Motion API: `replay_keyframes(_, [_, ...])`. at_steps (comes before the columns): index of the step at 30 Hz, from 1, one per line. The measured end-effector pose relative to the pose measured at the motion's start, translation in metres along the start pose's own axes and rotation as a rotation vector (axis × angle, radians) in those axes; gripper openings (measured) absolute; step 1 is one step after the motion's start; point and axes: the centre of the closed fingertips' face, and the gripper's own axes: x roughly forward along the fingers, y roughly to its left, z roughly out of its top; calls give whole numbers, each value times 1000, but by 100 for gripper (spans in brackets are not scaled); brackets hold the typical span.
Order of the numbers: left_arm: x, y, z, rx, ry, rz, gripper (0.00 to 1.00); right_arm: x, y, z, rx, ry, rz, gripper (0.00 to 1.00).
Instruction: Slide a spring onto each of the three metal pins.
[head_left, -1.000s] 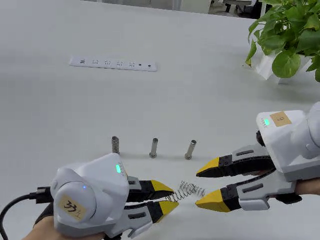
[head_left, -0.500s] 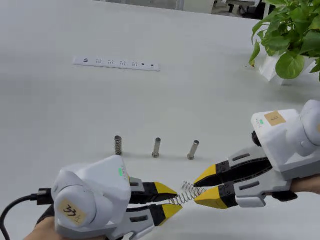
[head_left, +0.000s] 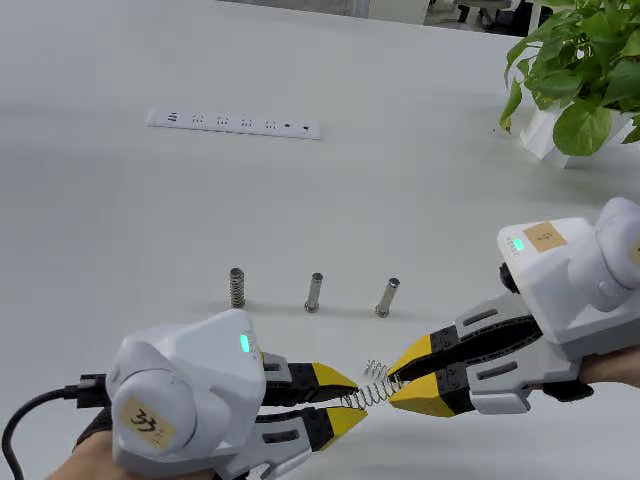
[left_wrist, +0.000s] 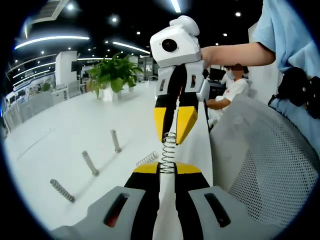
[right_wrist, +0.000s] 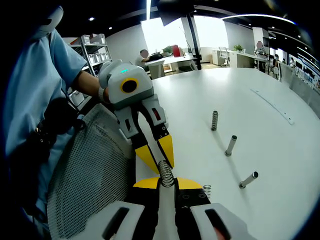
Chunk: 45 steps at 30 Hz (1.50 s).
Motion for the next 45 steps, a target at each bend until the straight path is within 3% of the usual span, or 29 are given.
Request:
replay_keyframes(11, [5, 1, 1, 10, 18, 5, 6, -3, 2, 9, -137, 86, -59, 7])
replay_keyframes(19, [9, 0, 3, 8, 18, -1, 6, -3, 4, 15, -204, 130, -69, 7])
replay_keyframes(39, [11, 0, 6, 17, 8, 3, 6, -5, 3, 17, -273, 195, -70, 7])
replay_keyframes(45, [13, -1, 8, 19, 4, -2, 6, -7, 2, 15, -297, 231, -66, 20])
